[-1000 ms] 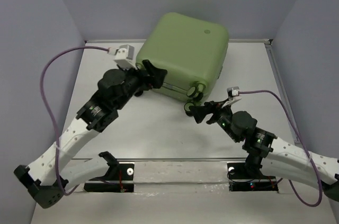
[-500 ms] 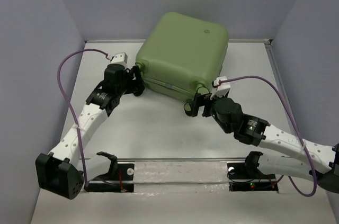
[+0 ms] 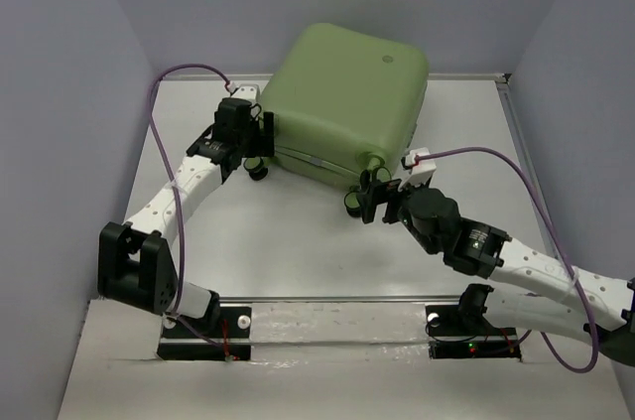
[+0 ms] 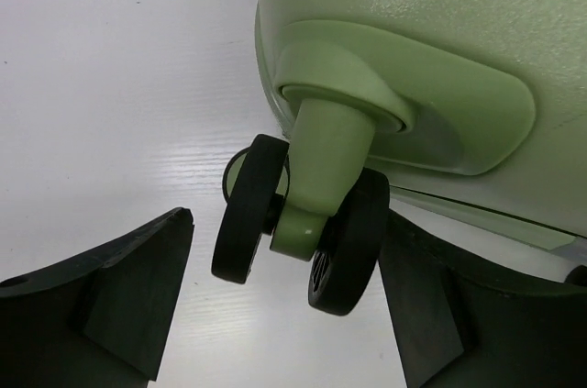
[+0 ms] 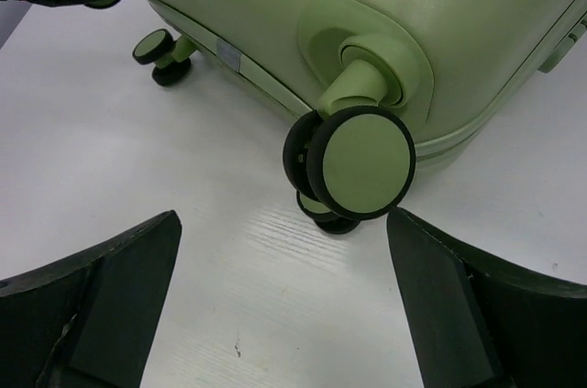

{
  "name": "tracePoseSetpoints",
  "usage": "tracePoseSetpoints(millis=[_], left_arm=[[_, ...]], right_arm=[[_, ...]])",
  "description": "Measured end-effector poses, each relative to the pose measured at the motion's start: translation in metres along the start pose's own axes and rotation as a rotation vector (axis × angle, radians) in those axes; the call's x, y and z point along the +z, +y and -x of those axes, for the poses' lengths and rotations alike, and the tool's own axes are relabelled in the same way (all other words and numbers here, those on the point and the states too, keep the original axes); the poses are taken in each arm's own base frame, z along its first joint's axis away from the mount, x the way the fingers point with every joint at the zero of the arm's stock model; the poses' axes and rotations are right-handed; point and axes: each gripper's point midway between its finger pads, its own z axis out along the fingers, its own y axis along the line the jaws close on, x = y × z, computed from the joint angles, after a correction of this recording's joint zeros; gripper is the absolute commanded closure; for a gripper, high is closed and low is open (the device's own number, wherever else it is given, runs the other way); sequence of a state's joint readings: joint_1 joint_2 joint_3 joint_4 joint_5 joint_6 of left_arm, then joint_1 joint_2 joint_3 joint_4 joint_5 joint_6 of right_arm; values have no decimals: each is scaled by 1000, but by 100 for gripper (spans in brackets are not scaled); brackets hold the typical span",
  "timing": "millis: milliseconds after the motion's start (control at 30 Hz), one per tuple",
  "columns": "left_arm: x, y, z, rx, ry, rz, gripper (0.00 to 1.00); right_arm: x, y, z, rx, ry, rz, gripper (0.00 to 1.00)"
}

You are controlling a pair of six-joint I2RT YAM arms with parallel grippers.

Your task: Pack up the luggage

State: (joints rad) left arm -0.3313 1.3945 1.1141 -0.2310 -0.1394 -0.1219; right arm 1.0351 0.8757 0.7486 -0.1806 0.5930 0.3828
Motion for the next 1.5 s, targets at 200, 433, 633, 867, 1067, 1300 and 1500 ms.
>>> tracePoseSetpoints(millis=[200,433,633,867,1067,1300,1500], left_arm=[[14,-2,-10,34,44,-25,60],[12,-12,-11,34,64,-106,94],[-8,-27,-21,-35,48,-208,94],[-74,-72,-69,-80,43,-363,94],[-106,-95,-92,-198,21,-447,94],[-124,-121,-103,-387,-15,-572,94],[-128,-134,-100,-509,-29,-643,94]], right_arm=[[2,1,-3,-3,11,3,0],[0,-3,-22,-1,42,13,3],[2,-19,-38,4,80,-16,2],[23,-63,-22,22,92,-110,8],[44,-80,-14,21,158,-76,9],[69,-84,0,31,163,95,4],[79,-86,9,35,143,155,0]])
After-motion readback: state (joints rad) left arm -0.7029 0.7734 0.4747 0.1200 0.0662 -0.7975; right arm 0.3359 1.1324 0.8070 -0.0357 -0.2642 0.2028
